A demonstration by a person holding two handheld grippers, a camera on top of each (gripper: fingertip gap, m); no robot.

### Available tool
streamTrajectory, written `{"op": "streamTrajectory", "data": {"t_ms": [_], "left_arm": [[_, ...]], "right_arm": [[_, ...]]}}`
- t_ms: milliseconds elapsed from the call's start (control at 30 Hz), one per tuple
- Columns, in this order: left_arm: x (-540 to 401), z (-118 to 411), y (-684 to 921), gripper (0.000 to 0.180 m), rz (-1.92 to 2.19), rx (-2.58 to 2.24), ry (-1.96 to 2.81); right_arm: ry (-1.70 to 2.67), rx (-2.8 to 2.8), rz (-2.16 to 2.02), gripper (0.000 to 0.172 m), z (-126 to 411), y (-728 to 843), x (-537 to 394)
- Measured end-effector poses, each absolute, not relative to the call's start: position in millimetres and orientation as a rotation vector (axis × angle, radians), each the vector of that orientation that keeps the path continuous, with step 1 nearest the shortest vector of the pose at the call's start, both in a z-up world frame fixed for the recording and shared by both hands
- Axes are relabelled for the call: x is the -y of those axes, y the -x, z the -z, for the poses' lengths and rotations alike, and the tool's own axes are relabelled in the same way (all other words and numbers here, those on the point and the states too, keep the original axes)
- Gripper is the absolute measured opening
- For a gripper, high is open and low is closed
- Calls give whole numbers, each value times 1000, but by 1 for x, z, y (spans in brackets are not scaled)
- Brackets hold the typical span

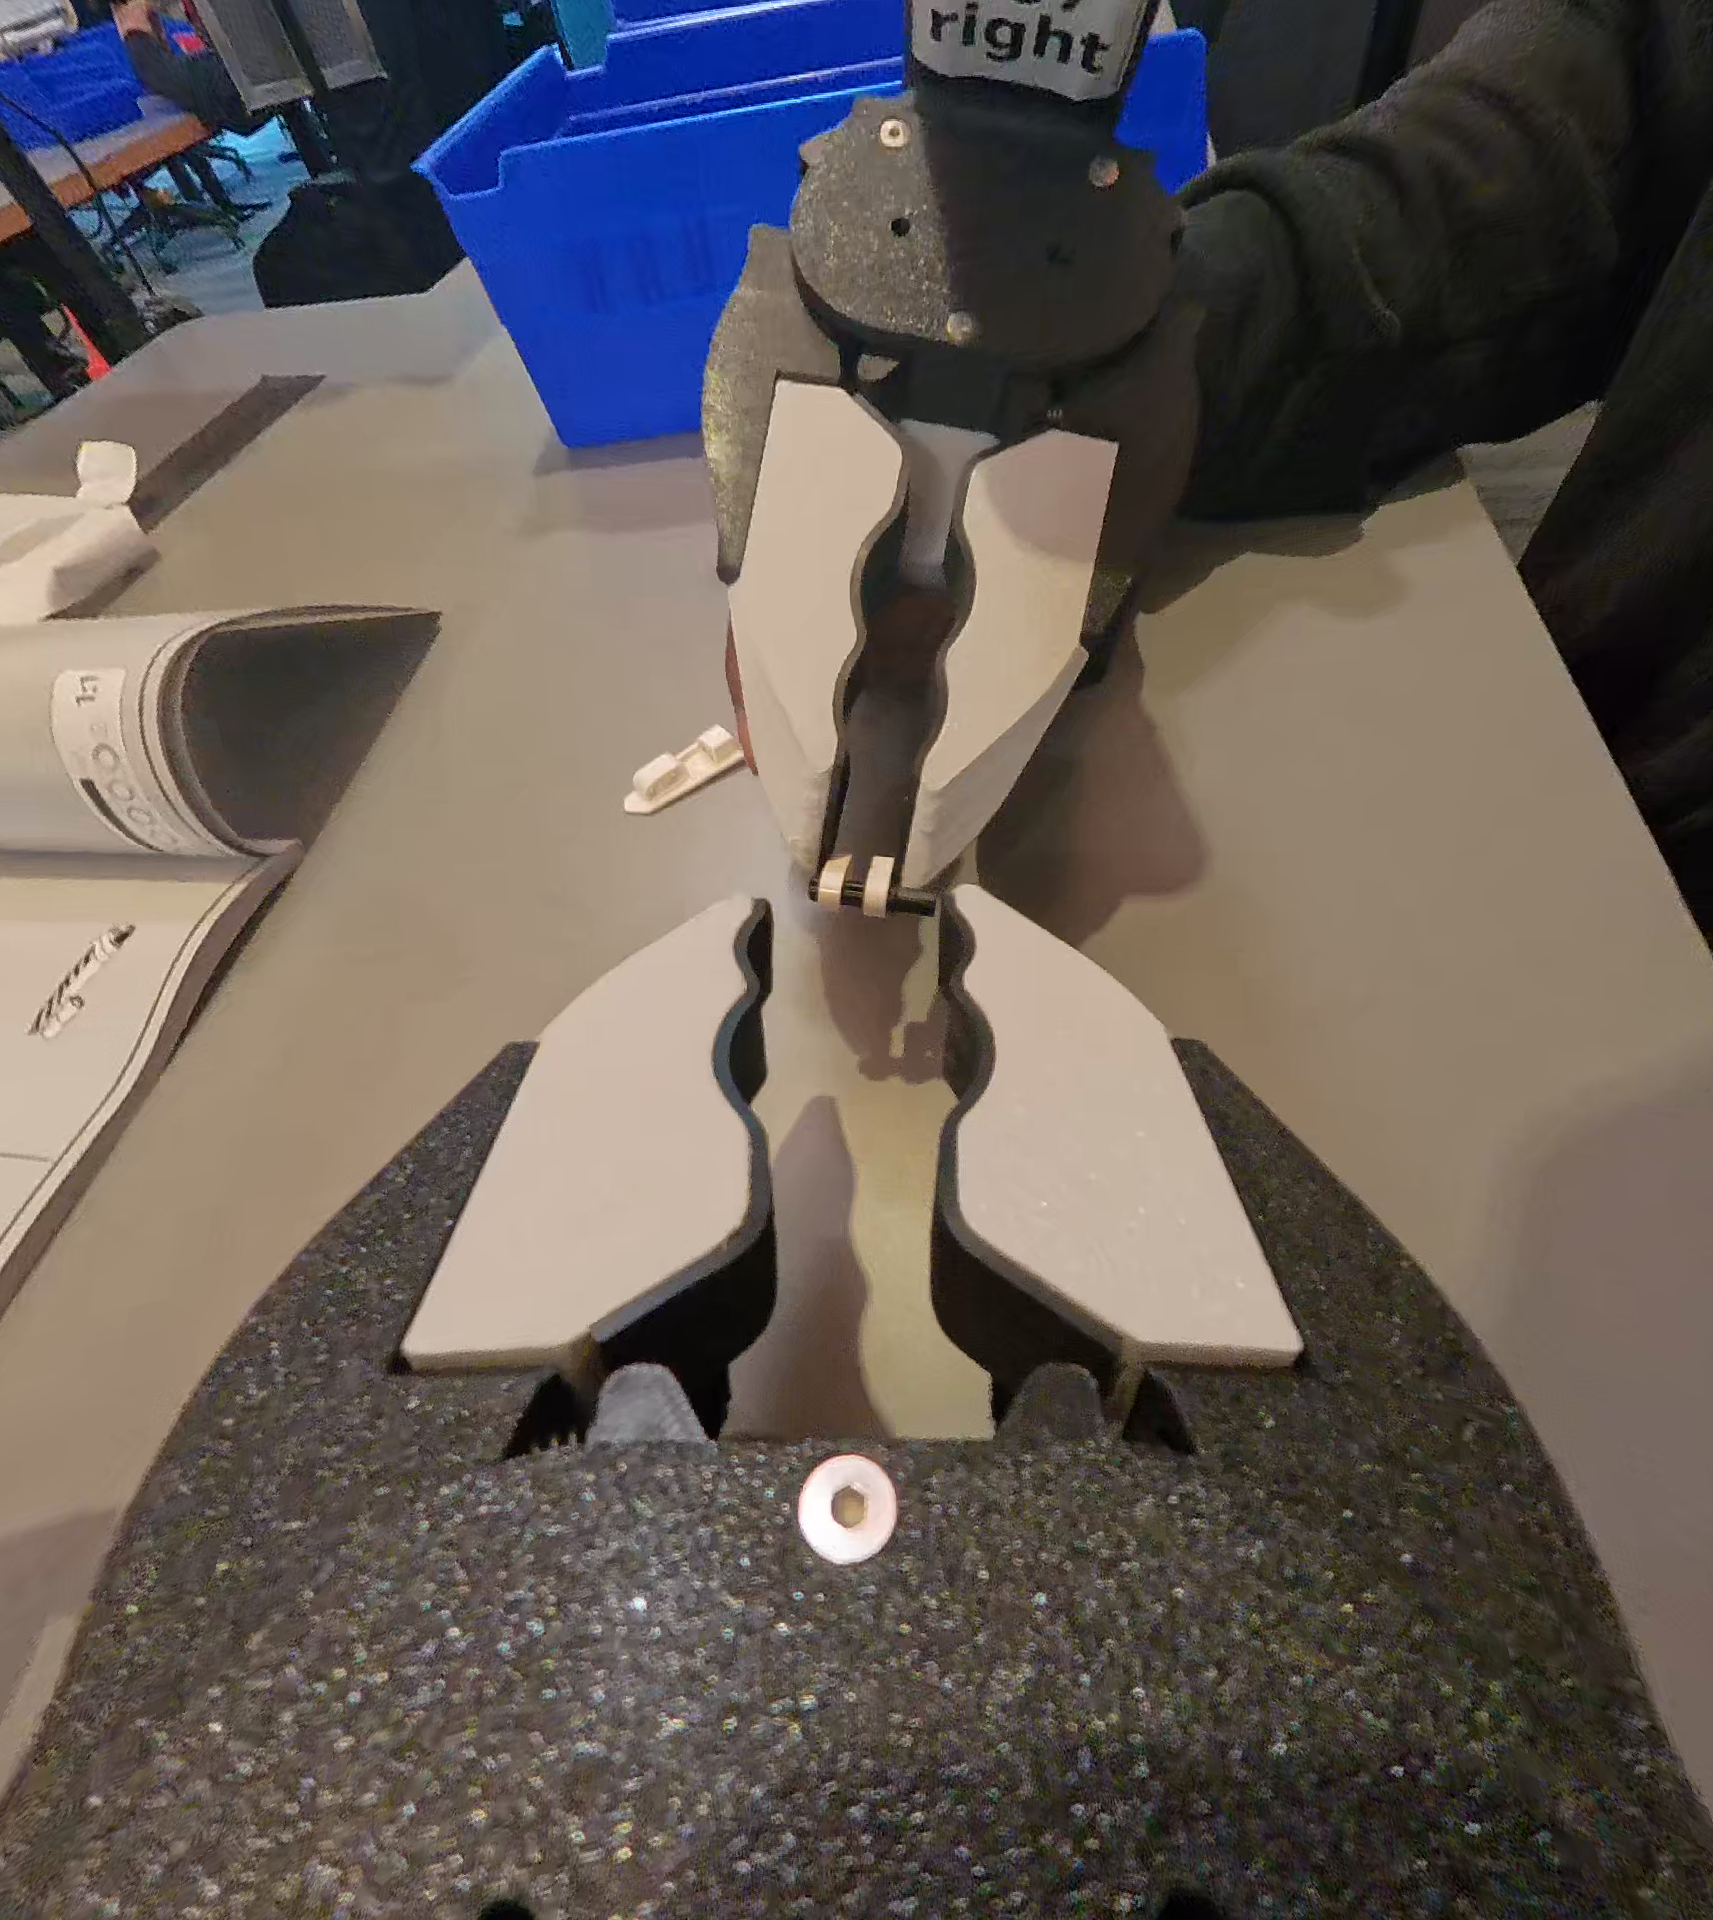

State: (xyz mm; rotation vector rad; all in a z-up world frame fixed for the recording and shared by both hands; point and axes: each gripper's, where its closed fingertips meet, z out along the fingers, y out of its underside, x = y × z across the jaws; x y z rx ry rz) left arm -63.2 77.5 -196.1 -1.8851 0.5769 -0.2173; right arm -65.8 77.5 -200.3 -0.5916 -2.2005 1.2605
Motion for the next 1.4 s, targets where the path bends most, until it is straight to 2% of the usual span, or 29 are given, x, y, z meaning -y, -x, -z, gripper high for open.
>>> {"op": "streamTrajectory", "data": {"t_ms": [167, 1167, 1400], "left_arm": [[-84, 195, 55, 24, 215, -626, 1855], [-86, 190, 54, 16, 87, -641, 1789], [-96, 191, 67, 17, 121, -483, 1856]], "right_arm": [[588, 2187, -1275, 12, 196, 62, -80], [540, 2159, -1202, 7, 194, 62, -82], [632, 2078, -1142, 8, 193, 75, -95]]}}
